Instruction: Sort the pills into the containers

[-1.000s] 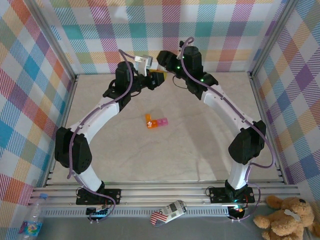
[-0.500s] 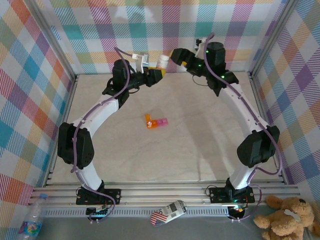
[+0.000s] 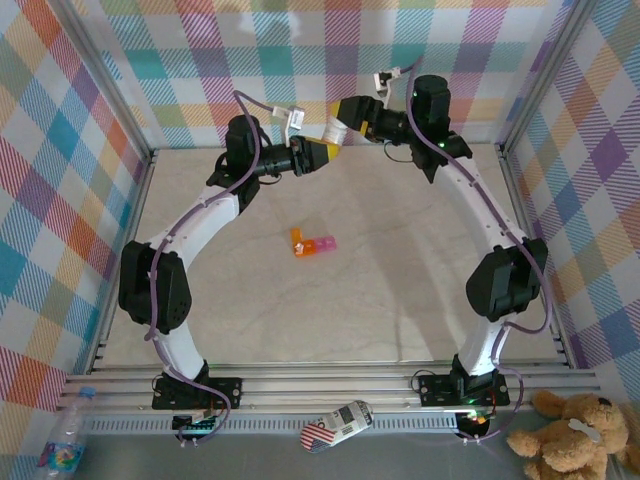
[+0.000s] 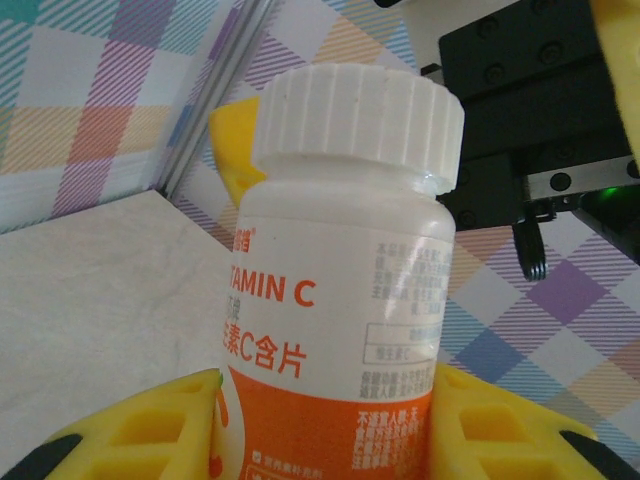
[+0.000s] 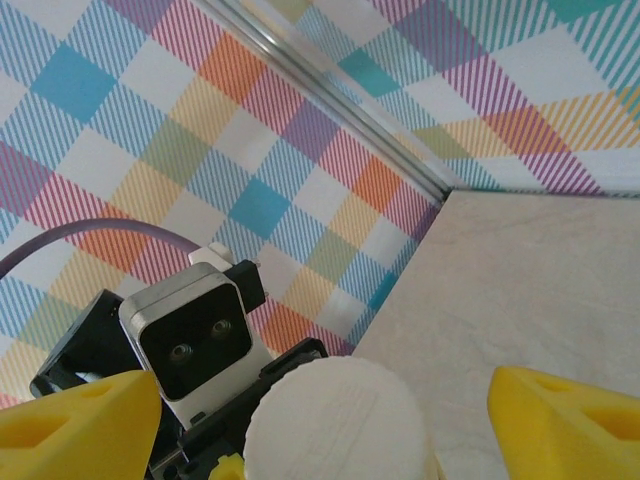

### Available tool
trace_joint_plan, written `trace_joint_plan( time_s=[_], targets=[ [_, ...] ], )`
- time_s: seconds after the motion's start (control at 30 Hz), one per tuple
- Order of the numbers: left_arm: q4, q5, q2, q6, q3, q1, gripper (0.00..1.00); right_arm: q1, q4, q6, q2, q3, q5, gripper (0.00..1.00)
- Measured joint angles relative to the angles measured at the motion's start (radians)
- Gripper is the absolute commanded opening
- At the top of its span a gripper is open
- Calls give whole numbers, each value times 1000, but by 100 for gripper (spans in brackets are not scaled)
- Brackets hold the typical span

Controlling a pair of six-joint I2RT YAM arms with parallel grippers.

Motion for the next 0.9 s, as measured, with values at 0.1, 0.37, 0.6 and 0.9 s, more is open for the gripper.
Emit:
trace_joint_plan(
  time_s=[0.1,0.37,0.6,0.9],
  targets=[
    [0,15,3,-7,5,0,0,6,0,-1,14,15,-19,75],
    [7,34,14,-16,22,0,0,10,-2,7,23,24,-35,46],
    [4,33,14,-19,26,0,0,15,1,3,24,25,-22,38],
    [-62,-50,10,19,16,-3,0,98,27,26,-30,-77,318,37]
  ],
)
